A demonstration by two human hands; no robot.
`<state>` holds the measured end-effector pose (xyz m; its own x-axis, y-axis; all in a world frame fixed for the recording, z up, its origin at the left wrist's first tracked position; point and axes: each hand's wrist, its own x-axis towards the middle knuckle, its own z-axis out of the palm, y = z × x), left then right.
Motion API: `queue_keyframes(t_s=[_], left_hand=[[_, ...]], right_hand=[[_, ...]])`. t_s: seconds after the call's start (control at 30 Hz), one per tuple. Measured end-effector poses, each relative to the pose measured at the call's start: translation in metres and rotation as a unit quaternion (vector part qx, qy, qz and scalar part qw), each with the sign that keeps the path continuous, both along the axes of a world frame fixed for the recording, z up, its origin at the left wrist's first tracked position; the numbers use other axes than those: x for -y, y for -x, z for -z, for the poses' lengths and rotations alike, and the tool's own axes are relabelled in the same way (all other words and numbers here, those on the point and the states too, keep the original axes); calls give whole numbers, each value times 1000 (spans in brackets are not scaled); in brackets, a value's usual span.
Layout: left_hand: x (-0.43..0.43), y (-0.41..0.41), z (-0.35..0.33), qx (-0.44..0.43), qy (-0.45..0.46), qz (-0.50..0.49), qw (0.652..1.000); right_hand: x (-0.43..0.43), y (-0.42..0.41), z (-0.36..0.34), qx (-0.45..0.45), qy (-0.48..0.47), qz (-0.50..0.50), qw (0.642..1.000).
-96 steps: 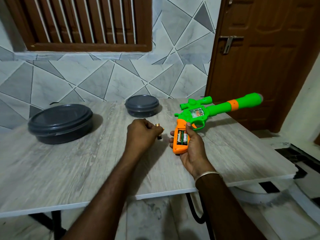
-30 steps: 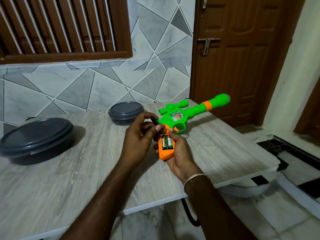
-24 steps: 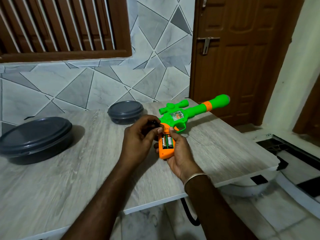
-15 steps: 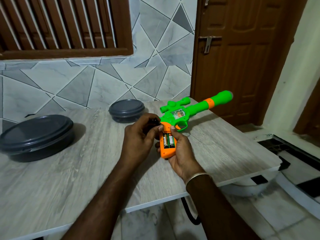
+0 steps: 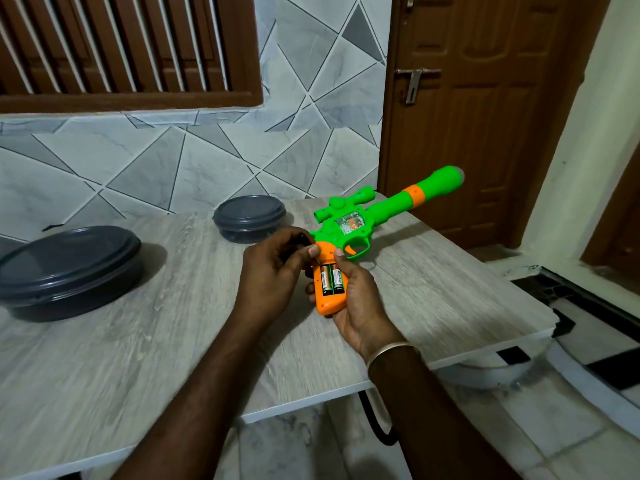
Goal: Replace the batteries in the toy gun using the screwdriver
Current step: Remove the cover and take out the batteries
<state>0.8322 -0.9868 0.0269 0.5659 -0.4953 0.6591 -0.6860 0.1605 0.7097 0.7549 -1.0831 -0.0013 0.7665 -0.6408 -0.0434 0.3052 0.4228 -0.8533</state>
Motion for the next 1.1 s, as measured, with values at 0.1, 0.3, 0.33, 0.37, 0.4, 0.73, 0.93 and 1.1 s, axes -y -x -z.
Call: queue_keyframes(t_s=[0.1,0.3,0.33,0.37,0.4,0.73,0.93,1.1], left_hand=[[2,-3,-1,-21,13,5,1000],[7,-16,2,-175,47,41,983],[8,-18,3,-194,46,44,979],[9,-18,4,-216,47,50,974],[10,-18,5,-240,51,59,968],[10,-12,5,-299,108,71,946],[4,-1,4,-188,90,24,978],[2,7,8,-92,-27,6,995]], right_hand=[[0,0,0,-2,6,-14,1000],[0,-1,1,-5,1,-34,999],[0,-1,0,-4,4,-35,999],[-1,0,0,-6,7,-34,999],[-1,0,0,-9,11,-31,999],[-2,0,-1,2,4,-14,1000],[0,1,-3,22,-15,18,999],[1,-2,-1,45,-32,76,996]])
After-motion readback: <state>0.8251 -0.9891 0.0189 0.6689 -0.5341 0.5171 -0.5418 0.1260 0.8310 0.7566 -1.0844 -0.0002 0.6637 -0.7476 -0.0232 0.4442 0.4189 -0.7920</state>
